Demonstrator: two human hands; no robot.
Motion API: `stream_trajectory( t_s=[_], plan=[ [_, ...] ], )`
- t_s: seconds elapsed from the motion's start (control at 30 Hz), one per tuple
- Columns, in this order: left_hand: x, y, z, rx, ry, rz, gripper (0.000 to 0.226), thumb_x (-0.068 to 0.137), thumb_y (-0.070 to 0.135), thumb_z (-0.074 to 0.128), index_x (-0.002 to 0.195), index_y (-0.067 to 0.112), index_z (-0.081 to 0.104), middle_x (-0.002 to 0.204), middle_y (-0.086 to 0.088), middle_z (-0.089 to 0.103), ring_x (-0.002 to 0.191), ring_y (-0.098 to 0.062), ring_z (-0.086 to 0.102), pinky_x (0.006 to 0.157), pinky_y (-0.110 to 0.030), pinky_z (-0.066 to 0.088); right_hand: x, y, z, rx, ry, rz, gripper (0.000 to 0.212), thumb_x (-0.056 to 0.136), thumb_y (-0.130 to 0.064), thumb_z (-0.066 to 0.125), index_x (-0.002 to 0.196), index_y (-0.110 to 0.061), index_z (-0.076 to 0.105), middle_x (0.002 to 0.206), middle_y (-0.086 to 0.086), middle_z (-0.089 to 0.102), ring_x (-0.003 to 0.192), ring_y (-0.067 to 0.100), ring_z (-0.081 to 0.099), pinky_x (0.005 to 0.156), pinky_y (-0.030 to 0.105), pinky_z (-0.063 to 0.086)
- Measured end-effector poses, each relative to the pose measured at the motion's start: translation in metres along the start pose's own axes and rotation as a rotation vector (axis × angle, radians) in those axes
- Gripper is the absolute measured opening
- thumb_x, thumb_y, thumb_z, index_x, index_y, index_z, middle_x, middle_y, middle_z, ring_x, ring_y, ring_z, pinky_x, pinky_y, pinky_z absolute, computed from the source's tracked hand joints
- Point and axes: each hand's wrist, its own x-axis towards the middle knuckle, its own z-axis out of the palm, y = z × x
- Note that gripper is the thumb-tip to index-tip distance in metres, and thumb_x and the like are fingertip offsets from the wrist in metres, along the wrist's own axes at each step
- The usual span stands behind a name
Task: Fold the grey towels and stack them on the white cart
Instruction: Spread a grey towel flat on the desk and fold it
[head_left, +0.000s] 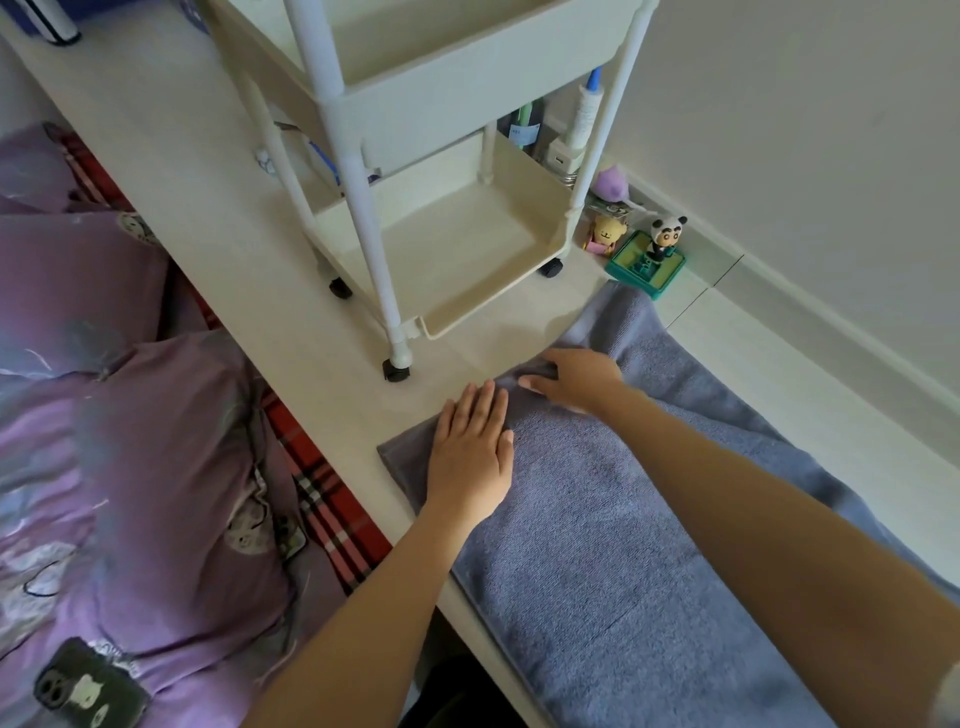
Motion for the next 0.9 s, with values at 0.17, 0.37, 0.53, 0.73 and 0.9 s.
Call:
stream_trajectory(
  t_s=[0.17, 0.37, 0.53, 0.73, 0.9],
  plan=[
    [-0.001, 0.001, 0.001, 0.014, -0.020, -0.014, 0.053, 0.093, 0.032, 0.028, 0.137, 0.009, 0.048, 0.145, -0.008, 0.044, 0.134, -0.025, 0.041, 0.110, -0.041, 0.020, -0.009, 0.026, -0.044, 0.219, -0.298, -0.041, 0.042, 0.079, -0.058, 0.062, 0.091, -0.018, 0.059, 0.090, -0.006, 0.056, 0.092, 0.018, 0.052, 0.077, 0.027, 0.040],
    [0.000, 0.003, 0.001, 0.004, -0.017, -0.032, 0.053, 0.093, 0.032, 0.029, 0.137, 0.009, 0.048, 0.145, -0.007, 0.044, 0.134, -0.025, 0.041, 0.110, -0.041, 0.021, -0.005, 0.051, -0.088, 0.426, -0.404, -0.026, 0.024, 0.080, -0.031, 0.071, 0.059, -0.028, 0.059, 0.062, -0.018, 0.059, 0.069, 0.005, 0.052, 0.073, 0.023, 0.034],
    [-0.002, 0.003, 0.001, 0.008, -0.006, -0.033, 0.054, 0.094, 0.033, 0.029, 0.138, 0.008, 0.047, 0.146, -0.007, 0.043, 0.135, -0.024, 0.039, 0.111, -0.041, 0.020, 0.021, 0.071, -0.094, 0.113, -0.220, 0.001, 0.034, 0.073, -0.044, 0.075, 0.092, -0.019, 0.060, 0.088, -0.007, 0.059, 0.091, 0.019, 0.054, 0.082, 0.032, 0.040],
    [-0.004, 0.004, 0.001, 0.030, -0.011, -0.039, 0.054, 0.095, 0.034, 0.026, 0.140, 0.009, 0.044, 0.148, -0.006, 0.040, 0.138, -0.022, 0.035, 0.112, -0.039, 0.018, 0.042, 0.076, -0.072, -0.152, 0.219, 0.008, 0.027, 0.075, -0.048, 0.071, 0.077, -0.026, 0.056, 0.086, -0.001, 0.061, 0.096, 0.021, 0.051, 0.086, 0.033, 0.034],
    [-0.003, 0.005, 0.001, 0.033, -0.008, -0.060, 0.054, 0.094, 0.034, 0.028, 0.140, 0.009, 0.044, 0.148, -0.007, 0.039, 0.137, -0.025, 0.036, 0.111, -0.042, 0.020, 0.049, 0.090, -0.044, -0.041, 0.207, 0.109, 0.036, 0.084, -0.045, 0.063, 0.106, -0.016, 0.057, 0.100, 0.007, 0.060, 0.095, 0.026, 0.057, 0.078, 0.032, 0.046]
  ],
)
